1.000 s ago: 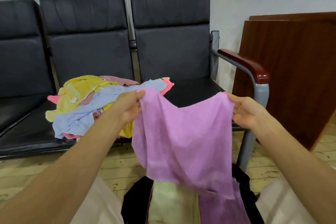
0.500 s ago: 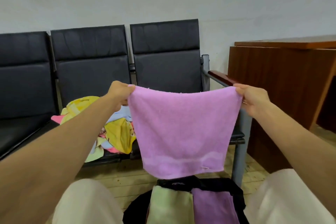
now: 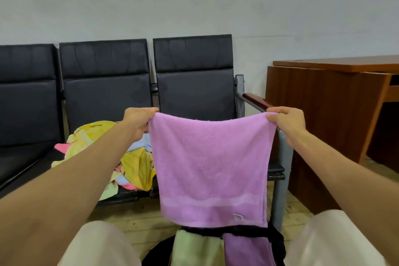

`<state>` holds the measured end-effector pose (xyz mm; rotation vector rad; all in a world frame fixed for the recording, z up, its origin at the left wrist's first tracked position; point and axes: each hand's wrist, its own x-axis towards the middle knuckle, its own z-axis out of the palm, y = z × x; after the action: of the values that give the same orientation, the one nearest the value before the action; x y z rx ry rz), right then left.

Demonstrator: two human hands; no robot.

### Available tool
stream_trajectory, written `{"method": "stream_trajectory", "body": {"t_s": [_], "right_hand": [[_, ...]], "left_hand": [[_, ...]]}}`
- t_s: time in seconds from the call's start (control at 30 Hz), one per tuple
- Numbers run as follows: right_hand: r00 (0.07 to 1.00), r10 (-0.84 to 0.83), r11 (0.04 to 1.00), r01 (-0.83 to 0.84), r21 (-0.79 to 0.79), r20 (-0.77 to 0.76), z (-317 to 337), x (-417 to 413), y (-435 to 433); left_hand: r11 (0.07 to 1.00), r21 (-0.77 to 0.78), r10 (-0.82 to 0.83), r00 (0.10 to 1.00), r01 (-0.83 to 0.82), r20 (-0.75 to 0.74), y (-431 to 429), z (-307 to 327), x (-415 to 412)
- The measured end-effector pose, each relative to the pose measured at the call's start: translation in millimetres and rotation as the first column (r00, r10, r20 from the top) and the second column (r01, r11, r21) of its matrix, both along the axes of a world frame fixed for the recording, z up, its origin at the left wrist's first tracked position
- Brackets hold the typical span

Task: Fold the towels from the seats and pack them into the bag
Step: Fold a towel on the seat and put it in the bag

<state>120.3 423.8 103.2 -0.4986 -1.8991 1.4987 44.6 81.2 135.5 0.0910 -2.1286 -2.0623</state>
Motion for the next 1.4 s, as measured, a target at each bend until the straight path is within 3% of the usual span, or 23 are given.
{"method": "stream_trajectory", "body": {"t_s": [0.2, 0.33, 0.43, 0.53, 0.7, 0.83, 0.9, 1.0, 1.1, 1.2, 1.3, 1.4], "right_hand": [[0.998, 0.055, 0.998, -0.055, 0.037, 0.013, 5, -1, -4], [0.998, 0.034, 0.966, -0.048, 0.253, 0.057, 8, 0, -9], [0.997, -0.047, 0.885, 0.015, 0.466, 0.058, 9, 2, -11], [0.992, -0.113, 0.825, 0.058, 0.563, 0.063, 11, 0, -13], [0.968, -0.238, 0.765, 0.138, 0.629, 0.077, 9, -4, -13], [0.967, -0.211, 0.762, 0.071, 0.644, 0.143, 11, -7, -14], [0.971, -0.122, 0.813, -0.022, 0.582, 0.207, 14, -8, -14], [0.976, 0.029, 0.913, -0.113, 0.391, 0.214, 20, -8, -13], [0.975, 0.04, 0.949, -0.106, 0.297, 0.22, 25, -19, -8], [0.969, 0.028, 0.982, -0.073, 0.173, 0.246, 30, -37, -8], [0.963, 0.012, 0.966, -0.081, 0.247, 0.268, 39, -54, -11], [0.948, 0.022, 0.951, -0.118, 0.286, 0.319, 47, -75, -10]], "left_hand": [[0.976, -0.212, 0.01, 0.989, -0.042, -0.151, -11, -15, 0], [0.868, -0.426, 0.131, 0.944, -0.257, -0.302, -11, -16, 3], [0.784, -0.526, 0.121, 0.913, -0.328, -0.389, -12, -15, 1], [0.719, -0.585, 0.113, 0.893, -0.375, -0.435, -9, -15, -2], [0.676, -0.619, 0.137, 0.894, -0.399, -0.426, -1, -13, -5], [0.605, -0.678, 0.145, 0.895, -0.417, -0.421, 3, -9, -5], [0.572, -0.713, 0.143, 0.906, -0.405, -0.399, 3, -6, -6], [0.575, -0.742, 0.124, 0.933, -0.345, -0.338, 2, -3, -11], [0.58, -0.775, 0.072, 0.964, -0.25, -0.258, 6, -1, -21], [0.68, -0.721, 0.053, 0.989, -0.135, -0.136, 12, 2, -26], [0.817, -0.574, 0.044, 0.998, -0.06, -0.042, 16, 4, -34], [0.895, -0.445, 0.023, 1.0, -0.012, 0.018, 20, 4, -52]]}}
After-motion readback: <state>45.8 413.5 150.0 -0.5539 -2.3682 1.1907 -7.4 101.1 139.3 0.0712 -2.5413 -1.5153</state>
